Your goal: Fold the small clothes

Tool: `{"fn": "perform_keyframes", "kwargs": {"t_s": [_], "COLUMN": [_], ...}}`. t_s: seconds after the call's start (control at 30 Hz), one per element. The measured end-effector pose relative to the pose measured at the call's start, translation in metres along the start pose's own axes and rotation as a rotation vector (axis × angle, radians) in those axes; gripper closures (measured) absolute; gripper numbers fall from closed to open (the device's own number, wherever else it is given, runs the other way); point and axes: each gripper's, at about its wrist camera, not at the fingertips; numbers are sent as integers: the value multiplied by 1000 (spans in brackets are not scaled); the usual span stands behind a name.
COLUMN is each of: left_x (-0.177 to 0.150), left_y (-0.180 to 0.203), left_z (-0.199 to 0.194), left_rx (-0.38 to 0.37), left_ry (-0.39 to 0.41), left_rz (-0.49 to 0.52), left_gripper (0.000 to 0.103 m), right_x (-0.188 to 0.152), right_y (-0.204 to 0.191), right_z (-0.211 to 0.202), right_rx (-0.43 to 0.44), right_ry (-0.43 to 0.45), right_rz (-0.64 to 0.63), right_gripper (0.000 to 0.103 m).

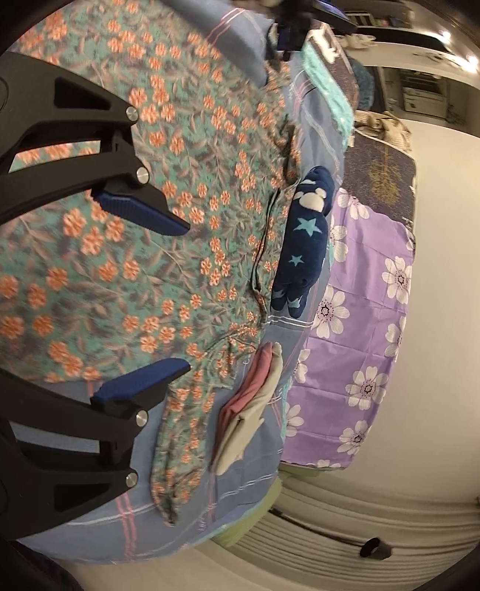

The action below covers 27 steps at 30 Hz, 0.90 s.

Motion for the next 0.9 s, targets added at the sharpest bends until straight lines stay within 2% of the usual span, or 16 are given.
{"fn": "perform_keyframes", "kwargs": {"t_s": [0.2,0.3,0.33,0.37,0.4,0.47,0.53,0.6,0.67,0.73,0.77,0.8,0.87,0.9], "left_x": [50,63,64,65,66,67,67,65,56,31,18,-6,-52,-69], "left_y": [6,-2,-6,-9,-12,-13,-1,22,53,105,126,154,194,205], "left_z": [60,90,97,101,102,92,66,26,-16,-66,-80,-96,-104,-101], "left_rx": [78,184,198,203,205,181,168,67,-73,-213,-254,-317,-370,-364], "left_ry": [-65,-123,-141,-152,-149,-107,-22,71,155,263,291,309,279,257], "left_rz": [-100,-148,-169,-183,-188,-184,-106,-28,71,288,379,521,726,784], "left_gripper": [39,39,51,69,96,97,97,97,97,97,96,95,88,80], "right_x": [7,7,6,5,4,2,2,3,5,5,4,3,0,-2], "right_y": [-10,-17,-18,-19,-19,-17,-14,-10,-4,0,2,4,9,12], "right_z": [25,27,27,26,25,22,21,22,22,21,20,18,17,17], "right_rx": [30,32,35,35,34,19,15,18,25,33,36,35,33,33], "right_ry": [-37,-32,-29,-25,-20,-4,2,-3,-13,-14,-15,-17,-31,-41], "right_rz": [-33,-70,-78,-81,-85,-97,-95,-81,-54,-30,-21,-12,4,14], "right_gripper": [33,33,33,33,33,33,33,33,33,33,33,33,33,33]}}
Point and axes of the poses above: each gripper's, at about its wrist camera, not at the fingertips, and z roughly the way its jaws point, y to its right, x to its top, and after that the axes turned 4 degrees about z, right-handed
